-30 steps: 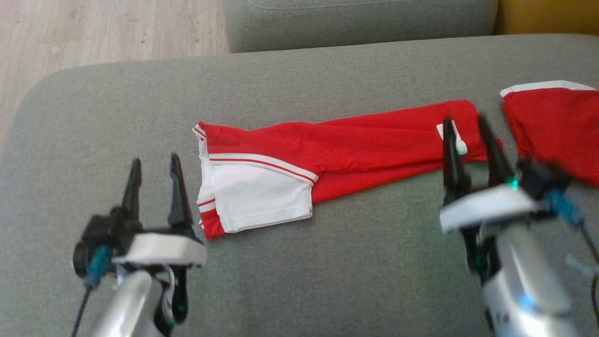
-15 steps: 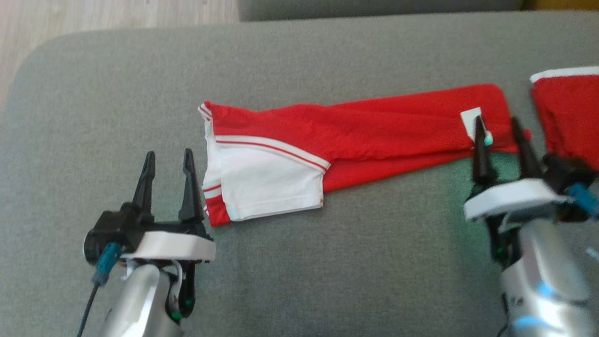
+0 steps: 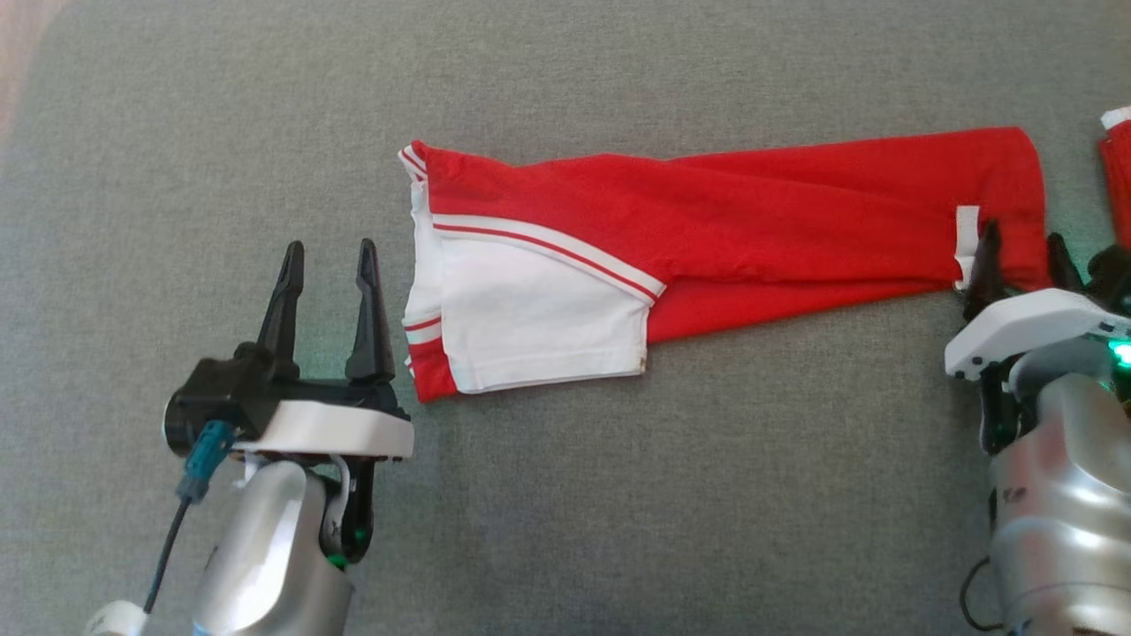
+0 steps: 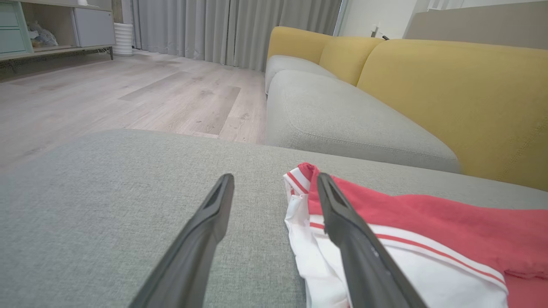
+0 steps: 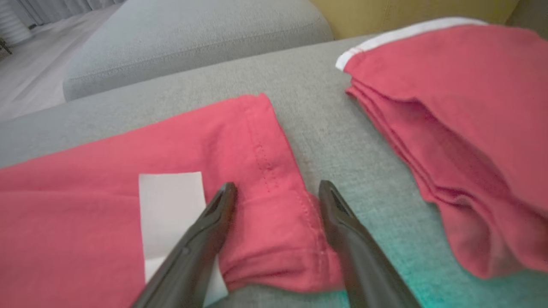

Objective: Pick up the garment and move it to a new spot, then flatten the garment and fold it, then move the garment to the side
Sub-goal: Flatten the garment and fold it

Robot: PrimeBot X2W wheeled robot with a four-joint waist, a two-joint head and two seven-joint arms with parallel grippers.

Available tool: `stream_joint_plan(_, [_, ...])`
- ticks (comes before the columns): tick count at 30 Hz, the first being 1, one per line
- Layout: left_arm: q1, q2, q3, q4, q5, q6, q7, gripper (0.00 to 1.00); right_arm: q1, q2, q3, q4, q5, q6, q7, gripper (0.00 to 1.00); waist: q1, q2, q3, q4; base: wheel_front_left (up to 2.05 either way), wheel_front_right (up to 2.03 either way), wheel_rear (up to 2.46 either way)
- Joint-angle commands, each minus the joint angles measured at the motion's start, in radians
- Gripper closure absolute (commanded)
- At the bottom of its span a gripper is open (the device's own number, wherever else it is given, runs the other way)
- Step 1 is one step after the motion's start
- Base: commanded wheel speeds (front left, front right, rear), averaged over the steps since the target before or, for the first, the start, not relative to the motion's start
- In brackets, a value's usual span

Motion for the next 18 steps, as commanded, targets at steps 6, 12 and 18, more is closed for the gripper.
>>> stream_joint_plan(6, [-0.028, 0.002, 0.055, -0.010, 0.020, -0.013, -0.005, 0.00, -0.071, 0.001, -0.002, 0.125, -0.040, -0.002, -0.013, 0.22, -0.0002, 0.0000, -0.006, -0.007, 0.00, 0.00, 0.00])
stream_joint_plan(12, [-0.025, 0.000, 0.076, -0.001, 0.035, -0.017, -0.005, 0.00, -0.105, 0.001, 0.003, 0.174, -0.075, -0.002, -0.067, 1.00, -0.0002, 0.0000, -0.038, -0.032, 0.00, 0.00, 0.00])
stream_joint_plan(18, [-0.002, -0.001, 0.088, 0.002, 0.039, -0.021, -0.005, 0.00, -0.079, -0.031, -0.108, 0.073, -0.156, -0.002, -0.066, 1.00, -0.0002, 0.0000, -0.083, -0.056, 0.00, 0.00, 0.00])
